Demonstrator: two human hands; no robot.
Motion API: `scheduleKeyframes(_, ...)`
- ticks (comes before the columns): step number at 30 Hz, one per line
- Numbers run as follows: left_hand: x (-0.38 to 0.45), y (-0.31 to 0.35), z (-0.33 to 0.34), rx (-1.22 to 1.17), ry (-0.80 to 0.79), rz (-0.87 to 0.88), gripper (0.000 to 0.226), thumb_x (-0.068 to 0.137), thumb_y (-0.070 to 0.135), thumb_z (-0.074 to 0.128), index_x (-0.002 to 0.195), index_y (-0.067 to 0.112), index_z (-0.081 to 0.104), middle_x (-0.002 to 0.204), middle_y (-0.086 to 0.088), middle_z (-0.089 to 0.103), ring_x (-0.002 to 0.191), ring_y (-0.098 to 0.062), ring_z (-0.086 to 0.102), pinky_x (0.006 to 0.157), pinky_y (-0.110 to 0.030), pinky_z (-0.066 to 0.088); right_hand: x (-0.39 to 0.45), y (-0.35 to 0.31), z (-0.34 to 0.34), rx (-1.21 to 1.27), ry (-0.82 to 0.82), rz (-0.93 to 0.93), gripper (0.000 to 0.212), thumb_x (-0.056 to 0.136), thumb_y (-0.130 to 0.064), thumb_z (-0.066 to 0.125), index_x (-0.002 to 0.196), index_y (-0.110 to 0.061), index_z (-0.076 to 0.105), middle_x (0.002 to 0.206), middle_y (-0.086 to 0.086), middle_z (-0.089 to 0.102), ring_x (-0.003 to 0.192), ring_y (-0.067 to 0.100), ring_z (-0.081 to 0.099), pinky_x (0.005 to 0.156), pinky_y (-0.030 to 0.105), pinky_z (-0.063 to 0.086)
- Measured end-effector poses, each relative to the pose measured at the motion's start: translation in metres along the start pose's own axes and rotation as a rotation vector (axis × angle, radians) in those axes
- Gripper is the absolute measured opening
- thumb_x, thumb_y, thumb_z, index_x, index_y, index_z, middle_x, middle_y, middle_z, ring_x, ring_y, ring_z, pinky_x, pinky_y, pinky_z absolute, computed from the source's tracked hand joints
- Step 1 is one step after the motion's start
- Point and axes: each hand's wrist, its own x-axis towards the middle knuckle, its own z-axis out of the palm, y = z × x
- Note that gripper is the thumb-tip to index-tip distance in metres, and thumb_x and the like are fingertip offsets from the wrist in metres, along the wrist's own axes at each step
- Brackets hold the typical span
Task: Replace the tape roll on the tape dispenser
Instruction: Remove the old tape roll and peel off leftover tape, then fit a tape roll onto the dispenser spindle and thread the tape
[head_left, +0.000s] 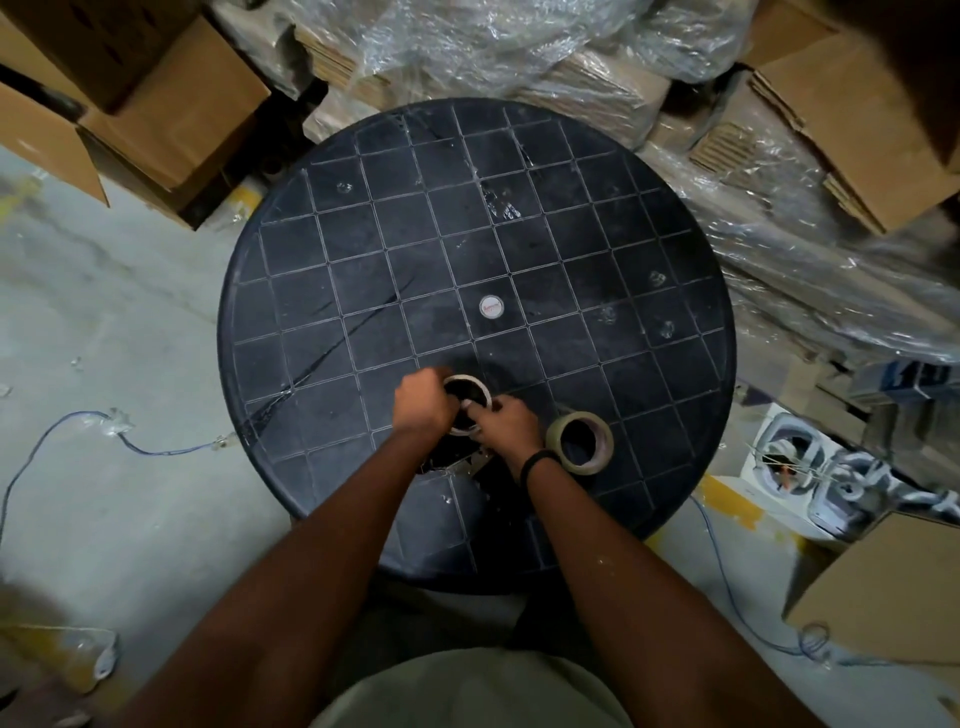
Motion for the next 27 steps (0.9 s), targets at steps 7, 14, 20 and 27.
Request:
scheduleKeyframes(7, -0.037, 0.003, 0.001, -0.307, 0.233, 0.201, 0.054, 0.093, 0.02, 0.061, 0.143, 0.007, 0.046, 0.141, -0.015, 0.053, 0.129, -0.028, 0.051, 0.11, -0.035, 0.041, 0.002, 0.019, -0.028, 0.161, 0.004, 0.01, 0.047, 0.063, -0.059, 0.064, 0.067, -0.013, 0.071, 0.064, 0.002, 0.073, 0.07, 0.026, 0.073, 0.075, 0.051, 0.061)
scheduleKeyframes(14, -0.073, -0.003, 0.056, 0.337, -0.22, 0.466, 0.071, 0.095, 0.038, 0.054, 0.154, 0.012, 0.025, 0.161, -0.011, 0.022, 0.15, -0.029, 0.015, 0.12, -0.043, 0.024, 0.018, -0.001, -0.069, 0.384, 0.189, 0.084, 0.012, 0.083, -0.013, 0.075, 0.091, -0.005, 0.069, 0.09, 0.015, 0.074, 0.069, 0.02, 0.073, 0.069, 0.041, 0.064)
scheduleKeyframes(20, -0.063, -0.016, 0.06, 0.493, -0.255, 0.606, 0.038, 0.092, 0.02, 0.059, 0.128, 0.008, 0.057, 0.138, -0.012, 0.054, 0.151, -0.031, 0.014, 0.116, -0.044, 0.032, 0.051, 0.008, -0.061, 0.118, 0.181, 0.157, 0.027, 0.082, -0.031, 0.07, 0.08, -0.005, 0.074, 0.067, 0.008, 0.076, 0.071, 0.022, 0.074, 0.075, 0.035, 0.061)
scheduleKeyframes(27, -0.065, -0.025, 0.03, 0.814, -0.374, 0.749, 0.035, 0.093, -0.002, 0.045, 0.124, 0.005, 0.06, 0.148, -0.011, 0.046, 0.151, -0.019, 0.014, 0.084, -0.041, 0.053, 0.054, 0.029, -0.043, 0.212, 0.149, 0.164, 0.029, 0.085, -0.029, 0.068, 0.079, -0.001, 0.071, 0.07, 0.008, 0.075, 0.062, 0.021, 0.072, 0.063, 0.032, 0.063)
